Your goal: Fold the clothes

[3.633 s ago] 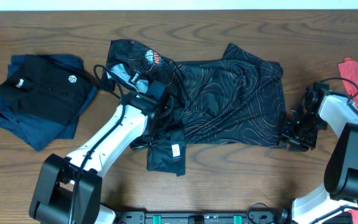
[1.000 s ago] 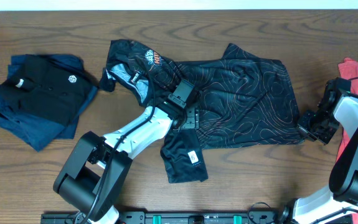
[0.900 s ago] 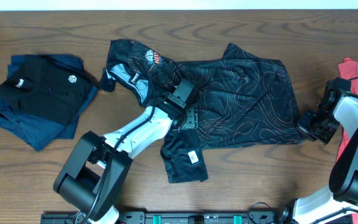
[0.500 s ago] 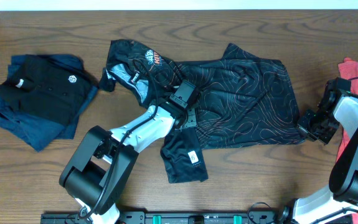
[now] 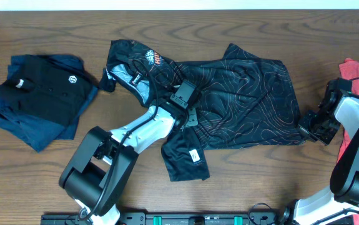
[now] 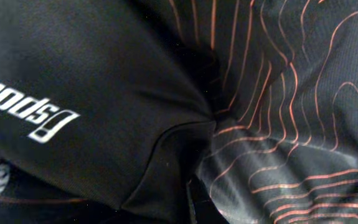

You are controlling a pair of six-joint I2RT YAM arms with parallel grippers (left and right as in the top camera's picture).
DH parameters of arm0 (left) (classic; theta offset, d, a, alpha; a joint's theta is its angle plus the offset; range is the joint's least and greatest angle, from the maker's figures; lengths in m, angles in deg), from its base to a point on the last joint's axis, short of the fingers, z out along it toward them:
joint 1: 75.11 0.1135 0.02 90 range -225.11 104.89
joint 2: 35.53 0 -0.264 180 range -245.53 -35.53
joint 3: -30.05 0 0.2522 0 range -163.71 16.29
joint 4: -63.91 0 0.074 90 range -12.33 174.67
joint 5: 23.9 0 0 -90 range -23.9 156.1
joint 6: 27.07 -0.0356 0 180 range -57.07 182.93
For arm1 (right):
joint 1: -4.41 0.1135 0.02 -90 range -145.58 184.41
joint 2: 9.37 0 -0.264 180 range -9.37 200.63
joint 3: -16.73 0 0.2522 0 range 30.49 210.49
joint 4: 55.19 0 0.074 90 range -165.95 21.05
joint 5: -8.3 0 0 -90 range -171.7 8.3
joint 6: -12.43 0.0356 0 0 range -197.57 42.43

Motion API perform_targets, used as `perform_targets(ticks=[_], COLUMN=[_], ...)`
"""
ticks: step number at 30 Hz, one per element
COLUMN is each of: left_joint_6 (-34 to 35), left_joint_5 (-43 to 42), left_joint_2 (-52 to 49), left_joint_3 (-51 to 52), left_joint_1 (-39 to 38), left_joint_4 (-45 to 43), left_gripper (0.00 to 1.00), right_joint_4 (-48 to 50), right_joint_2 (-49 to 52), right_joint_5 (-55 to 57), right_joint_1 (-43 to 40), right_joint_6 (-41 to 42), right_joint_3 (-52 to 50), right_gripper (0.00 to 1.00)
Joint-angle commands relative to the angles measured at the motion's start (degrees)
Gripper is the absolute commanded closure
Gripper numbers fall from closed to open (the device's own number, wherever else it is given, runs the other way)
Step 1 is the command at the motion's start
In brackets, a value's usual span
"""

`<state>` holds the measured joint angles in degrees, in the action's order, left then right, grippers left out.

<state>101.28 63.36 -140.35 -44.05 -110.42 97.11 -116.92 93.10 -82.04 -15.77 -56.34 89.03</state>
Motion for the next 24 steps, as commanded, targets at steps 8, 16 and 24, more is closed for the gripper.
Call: perform_targets(ticks=[8, 16, 24], left_joint_6=[-3.34, -1.97, -1.86], left_joint_5=[0.66, 0.61, 0.66], left_joint_2=[9.03, 6.67, 2.51], left_joint_3=[0.44, 0.50, 0.50], left_joint_1=[1.01, 0.22, 0.15], left_joint_4=[6.25, 9.35, 7.41], left_gripper=[0.92, 0.91, 0.89], right_joint_4=[0.00, -0.02, 0.17], right_joint_2=[0.50, 0.50, 0.50], right_joint_5=[0.96, 0.96, 0.98], right_joint_1=[-0.55, -0.52, -0.52], right_joint_6=[-0.70, -0.70, -0.72], right_joint_3=[0.68, 0.68, 0.68], right_gripper=[0.99, 0.99, 0.99])
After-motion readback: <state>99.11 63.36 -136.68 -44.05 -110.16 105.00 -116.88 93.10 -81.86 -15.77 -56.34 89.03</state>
